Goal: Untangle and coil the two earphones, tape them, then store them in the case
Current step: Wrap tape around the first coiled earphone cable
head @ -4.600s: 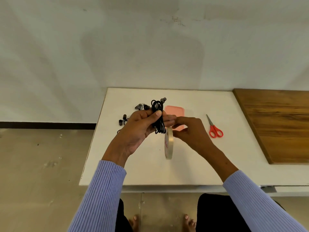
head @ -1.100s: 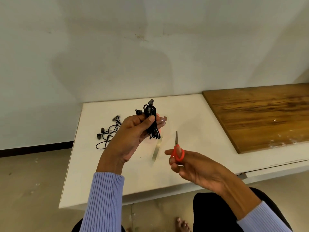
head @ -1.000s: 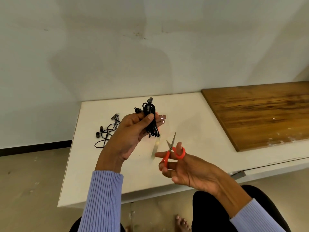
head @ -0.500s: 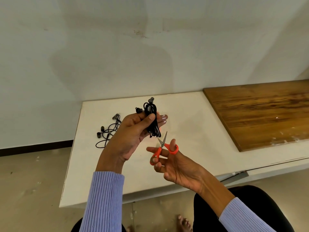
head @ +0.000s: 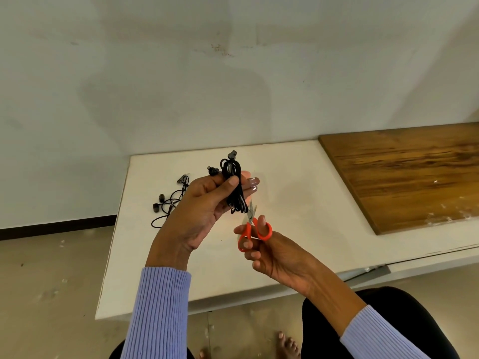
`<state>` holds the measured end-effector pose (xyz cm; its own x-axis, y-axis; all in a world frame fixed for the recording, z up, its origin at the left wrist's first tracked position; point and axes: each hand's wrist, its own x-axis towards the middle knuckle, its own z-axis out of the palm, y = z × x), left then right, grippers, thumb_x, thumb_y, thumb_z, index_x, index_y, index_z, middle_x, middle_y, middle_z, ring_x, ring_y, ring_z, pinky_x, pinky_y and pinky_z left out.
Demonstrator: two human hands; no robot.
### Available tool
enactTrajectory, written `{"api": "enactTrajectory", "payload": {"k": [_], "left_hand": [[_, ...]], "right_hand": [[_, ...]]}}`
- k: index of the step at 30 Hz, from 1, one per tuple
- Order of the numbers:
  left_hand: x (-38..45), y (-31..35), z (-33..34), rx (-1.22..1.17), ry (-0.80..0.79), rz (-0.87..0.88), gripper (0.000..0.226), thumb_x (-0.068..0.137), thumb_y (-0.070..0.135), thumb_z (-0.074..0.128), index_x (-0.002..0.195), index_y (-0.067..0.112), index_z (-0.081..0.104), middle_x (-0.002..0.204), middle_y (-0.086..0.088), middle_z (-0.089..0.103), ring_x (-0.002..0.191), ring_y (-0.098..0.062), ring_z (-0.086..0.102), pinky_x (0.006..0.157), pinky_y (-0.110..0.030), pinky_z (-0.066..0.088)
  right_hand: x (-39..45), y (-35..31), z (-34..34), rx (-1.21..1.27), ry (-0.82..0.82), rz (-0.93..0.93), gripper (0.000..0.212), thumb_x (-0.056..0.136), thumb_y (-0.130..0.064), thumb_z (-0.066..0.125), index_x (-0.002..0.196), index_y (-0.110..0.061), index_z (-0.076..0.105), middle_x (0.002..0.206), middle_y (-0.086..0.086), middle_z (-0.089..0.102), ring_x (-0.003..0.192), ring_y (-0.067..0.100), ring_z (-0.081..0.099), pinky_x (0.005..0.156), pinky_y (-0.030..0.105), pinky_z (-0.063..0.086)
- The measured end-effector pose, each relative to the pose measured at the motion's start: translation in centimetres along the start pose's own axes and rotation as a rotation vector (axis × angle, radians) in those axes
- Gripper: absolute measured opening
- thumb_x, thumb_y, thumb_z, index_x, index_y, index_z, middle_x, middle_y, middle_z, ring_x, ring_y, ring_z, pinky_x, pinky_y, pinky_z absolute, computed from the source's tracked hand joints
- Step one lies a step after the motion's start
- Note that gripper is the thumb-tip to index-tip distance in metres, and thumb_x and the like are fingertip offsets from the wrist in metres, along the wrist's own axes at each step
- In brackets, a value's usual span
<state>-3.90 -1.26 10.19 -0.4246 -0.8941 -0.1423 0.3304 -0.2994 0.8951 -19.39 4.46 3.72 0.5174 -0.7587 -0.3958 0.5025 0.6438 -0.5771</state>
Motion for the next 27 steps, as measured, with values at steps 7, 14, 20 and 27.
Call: {"api": "enactTrajectory", "payload": {"k": [7,14,20,27], "left_hand": [[0.1,-0.1,0.0,-0.003,0.026,0.01,0.023,0.091,0.01,0.047,0.102,0.0,0.065,0.109,-0.017,0.069,0.107,-0.028,0.064,0.094,-0.029,0.05],[0.1,0.0,-0.3,-0.045,0.09,0.044,0.022,0.091,0.012,0.047,0.095,0.003,0.067,0.112,-0.019,0.068,0.11,-0.029,0.063,0.093,-0.03,0.052],[0.0,-0.1,-0.7,-0.065,0.118,0.049,0.021,0.085,0.015,0.052,0.09,0.005,0.069,0.111,-0.019,0.068,0.108,-0.029,0.064,0.095,-0.031,0.05],[-0.1,-0.4,-1.3,-0.042,0.111,0.024,0.026,0.084,0.018,0.053,0.098,0.0,0.065,0.115,-0.022,0.065,0.11,-0.03,0.063,0.1,-0.035,0.046]], "right_hand": [[-0.2,-0.1,-0.2,-0.02,0.062,-0.019,0.059,0.06,-0.049,0.079,0.097,-0.007,0.059,0.066,0.0,0.052,0.047,0.006,0.049,0.046,0.017,0.052],[-1.0,-0.2,-0.4,-0.24,0.478,-0.113,0.038,0.083,-0.04,0.062,0.096,-0.004,0.065,0.067,0.002,0.06,0.051,0.008,0.054,0.052,0.019,0.052],[-0.6,0.7,-1.2,-0.569,0.91,-0.294,0.03,0.074,-0.039,0.075,0.091,-0.016,0.067,0.074,-0.002,0.074,0.06,0.013,0.069,0.05,0.02,0.05],[0.0,0.5,-3.3,-0.371,0.985,-0.176,0.033,0.08,-0.04,0.069,0.088,-0.008,0.067,0.076,0.003,0.075,0.063,0.013,0.068,0.052,0.024,0.052]]}}
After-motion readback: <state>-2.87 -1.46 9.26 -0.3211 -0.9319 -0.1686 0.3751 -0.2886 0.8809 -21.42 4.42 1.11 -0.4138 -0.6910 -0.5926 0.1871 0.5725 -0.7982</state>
